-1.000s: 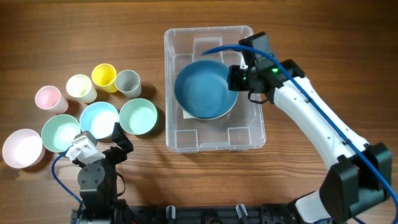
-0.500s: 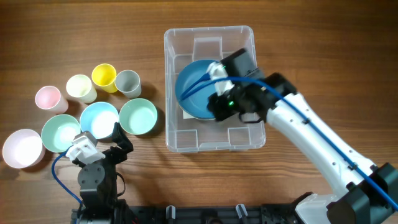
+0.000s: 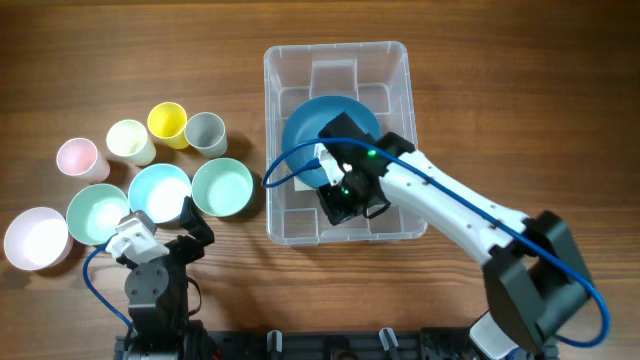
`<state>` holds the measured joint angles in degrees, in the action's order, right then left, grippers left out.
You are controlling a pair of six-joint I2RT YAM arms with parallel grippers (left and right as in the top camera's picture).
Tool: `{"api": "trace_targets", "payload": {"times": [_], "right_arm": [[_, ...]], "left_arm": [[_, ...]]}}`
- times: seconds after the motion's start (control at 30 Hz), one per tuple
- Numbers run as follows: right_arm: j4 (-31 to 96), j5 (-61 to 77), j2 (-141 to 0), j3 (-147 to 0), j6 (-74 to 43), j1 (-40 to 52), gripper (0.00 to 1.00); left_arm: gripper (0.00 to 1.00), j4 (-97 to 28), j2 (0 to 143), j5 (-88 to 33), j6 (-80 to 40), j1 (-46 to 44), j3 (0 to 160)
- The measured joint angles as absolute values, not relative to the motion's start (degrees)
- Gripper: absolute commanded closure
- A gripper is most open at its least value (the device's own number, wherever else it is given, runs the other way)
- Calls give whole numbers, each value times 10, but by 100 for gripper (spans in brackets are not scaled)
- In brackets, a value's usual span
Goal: Pack container
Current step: 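Carry the second dark blue bowl into the container and stack it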
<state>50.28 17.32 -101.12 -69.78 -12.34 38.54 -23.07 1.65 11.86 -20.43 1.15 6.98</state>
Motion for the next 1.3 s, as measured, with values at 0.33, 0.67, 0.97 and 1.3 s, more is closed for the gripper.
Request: {"api": "trace_targets", "payload": {"times": [0.33, 0.67, 0.97, 1.3], "right_arm": [[396, 154, -1014, -697, -195, 319, 96], [420, 182, -1010, -698, -145, 281, 96], [536, 167, -965, -700, -90, 344, 96], [492, 73, -1091, -700, -67, 348, 96]], "left_arm": [[0, -231, 17, 119, -204, 11, 70], [0, -231, 17, 119, -204, 11, 70], [0, -231, 17, 119, -204, 11, 70], [0, -231, 17, 119, -204, 11, 70]]}}
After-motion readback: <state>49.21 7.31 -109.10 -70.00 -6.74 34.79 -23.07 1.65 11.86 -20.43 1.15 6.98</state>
